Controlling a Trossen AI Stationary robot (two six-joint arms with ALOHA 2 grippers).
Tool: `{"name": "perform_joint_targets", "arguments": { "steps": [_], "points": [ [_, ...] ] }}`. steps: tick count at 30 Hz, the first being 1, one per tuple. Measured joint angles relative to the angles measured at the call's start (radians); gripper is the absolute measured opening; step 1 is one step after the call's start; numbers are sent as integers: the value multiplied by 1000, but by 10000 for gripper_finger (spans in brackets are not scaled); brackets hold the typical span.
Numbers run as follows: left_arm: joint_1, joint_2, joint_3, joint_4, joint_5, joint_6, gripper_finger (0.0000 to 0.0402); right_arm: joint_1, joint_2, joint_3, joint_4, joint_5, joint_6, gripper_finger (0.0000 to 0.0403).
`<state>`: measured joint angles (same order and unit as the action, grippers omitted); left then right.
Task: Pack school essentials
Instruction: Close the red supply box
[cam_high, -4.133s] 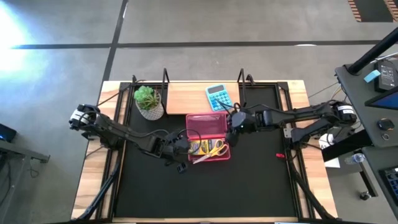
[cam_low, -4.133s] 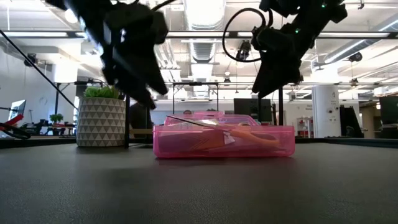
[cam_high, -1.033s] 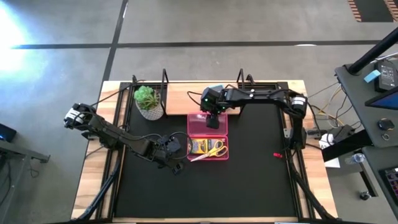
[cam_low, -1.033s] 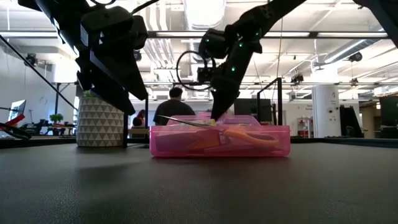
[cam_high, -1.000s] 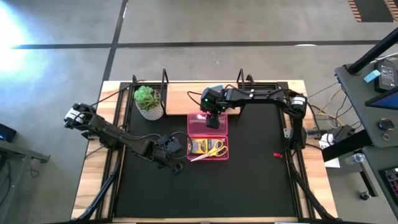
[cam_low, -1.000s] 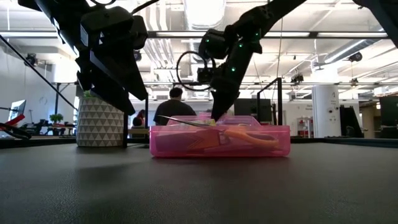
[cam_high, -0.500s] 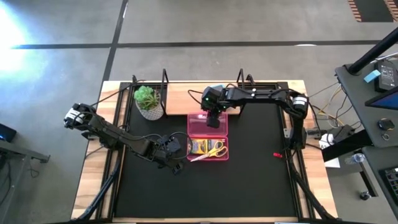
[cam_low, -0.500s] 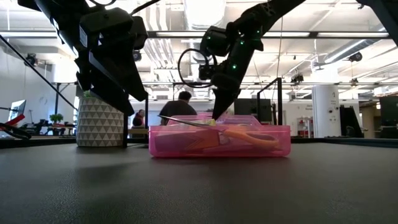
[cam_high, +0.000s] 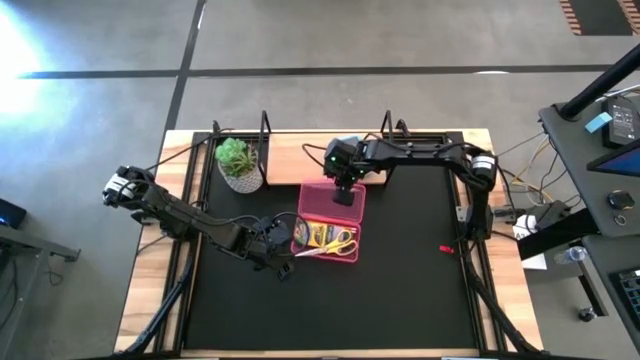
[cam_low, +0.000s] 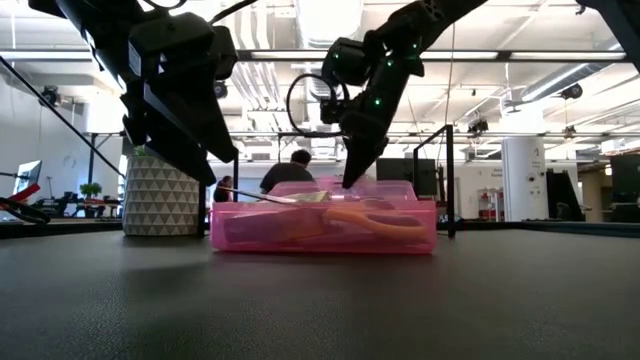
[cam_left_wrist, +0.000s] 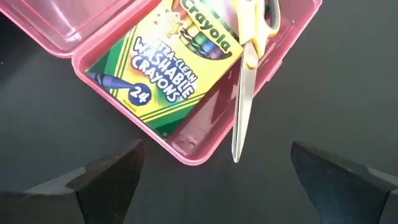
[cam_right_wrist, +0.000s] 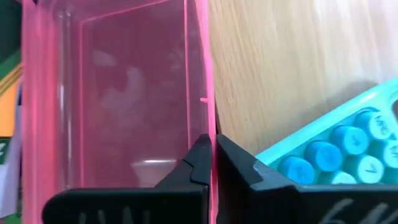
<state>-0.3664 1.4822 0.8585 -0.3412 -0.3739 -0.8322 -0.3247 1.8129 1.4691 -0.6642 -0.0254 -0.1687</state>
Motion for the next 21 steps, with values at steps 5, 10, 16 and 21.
{"name": "perform_joint_targets", "arguments": {
  "steps": [5,10,16,21],
  "points": [
    [0,0,0,1,-14,1,389,11,-17,42,-34,2,0,9],
    [2,2,0,2,-94,1,389,33,-30,68,-39,2,7,9],
    [39,1,0,14,-287,0,389,84,-31,75,-60,-1,40,9],
    [102,-6,0,18,-477,-60,389,121,-31,75,-63,-1,50,9]
  ]
}}
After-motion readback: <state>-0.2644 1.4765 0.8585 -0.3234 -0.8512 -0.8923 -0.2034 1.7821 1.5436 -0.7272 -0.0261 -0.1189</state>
